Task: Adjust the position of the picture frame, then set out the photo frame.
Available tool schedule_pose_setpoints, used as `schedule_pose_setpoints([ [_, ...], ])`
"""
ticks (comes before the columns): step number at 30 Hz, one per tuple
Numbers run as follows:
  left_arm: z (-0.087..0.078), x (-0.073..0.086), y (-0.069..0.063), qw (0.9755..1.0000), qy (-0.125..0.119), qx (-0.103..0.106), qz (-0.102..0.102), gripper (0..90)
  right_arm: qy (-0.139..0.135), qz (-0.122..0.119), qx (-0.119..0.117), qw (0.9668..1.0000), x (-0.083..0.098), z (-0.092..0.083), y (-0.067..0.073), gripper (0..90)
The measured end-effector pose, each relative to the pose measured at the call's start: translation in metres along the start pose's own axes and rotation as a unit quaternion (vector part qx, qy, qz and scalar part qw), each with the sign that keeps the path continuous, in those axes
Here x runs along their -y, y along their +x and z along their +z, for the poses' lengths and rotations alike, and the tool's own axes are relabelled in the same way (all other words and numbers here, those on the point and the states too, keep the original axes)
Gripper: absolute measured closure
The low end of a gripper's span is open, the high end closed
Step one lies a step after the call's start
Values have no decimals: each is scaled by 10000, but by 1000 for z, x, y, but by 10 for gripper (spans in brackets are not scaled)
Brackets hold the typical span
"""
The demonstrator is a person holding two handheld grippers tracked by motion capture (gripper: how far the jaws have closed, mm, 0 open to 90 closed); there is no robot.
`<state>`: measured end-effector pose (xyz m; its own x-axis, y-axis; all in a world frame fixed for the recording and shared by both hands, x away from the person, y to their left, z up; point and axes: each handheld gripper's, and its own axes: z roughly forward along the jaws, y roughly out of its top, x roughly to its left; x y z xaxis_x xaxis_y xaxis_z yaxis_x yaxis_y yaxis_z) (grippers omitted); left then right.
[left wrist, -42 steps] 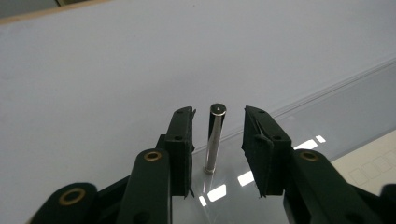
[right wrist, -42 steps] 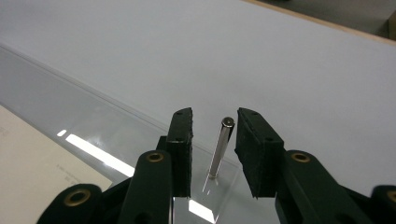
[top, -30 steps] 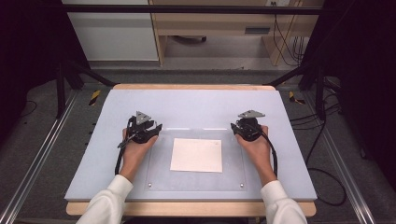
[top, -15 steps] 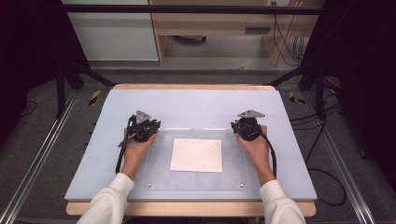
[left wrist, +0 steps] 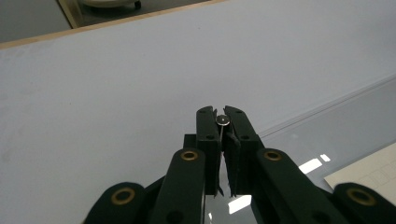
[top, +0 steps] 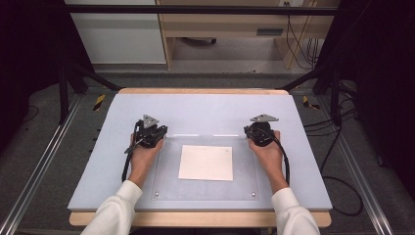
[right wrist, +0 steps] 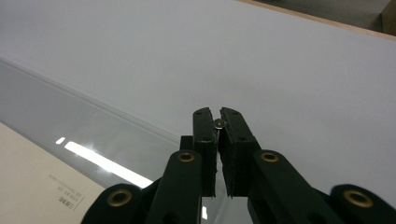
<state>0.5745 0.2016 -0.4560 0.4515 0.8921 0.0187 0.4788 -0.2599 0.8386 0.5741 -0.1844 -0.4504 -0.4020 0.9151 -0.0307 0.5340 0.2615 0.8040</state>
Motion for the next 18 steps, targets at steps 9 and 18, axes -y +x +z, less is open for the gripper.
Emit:
schedule_pose_setpoints([
  [9,1,-9,3,9993,376,84,19,848,372,13,-50,9993,-10,1,-2,859],
  [18,5,-24,6,9957,914,160,56,849,755,84,-77,9971,-20,4,-4,857],
])
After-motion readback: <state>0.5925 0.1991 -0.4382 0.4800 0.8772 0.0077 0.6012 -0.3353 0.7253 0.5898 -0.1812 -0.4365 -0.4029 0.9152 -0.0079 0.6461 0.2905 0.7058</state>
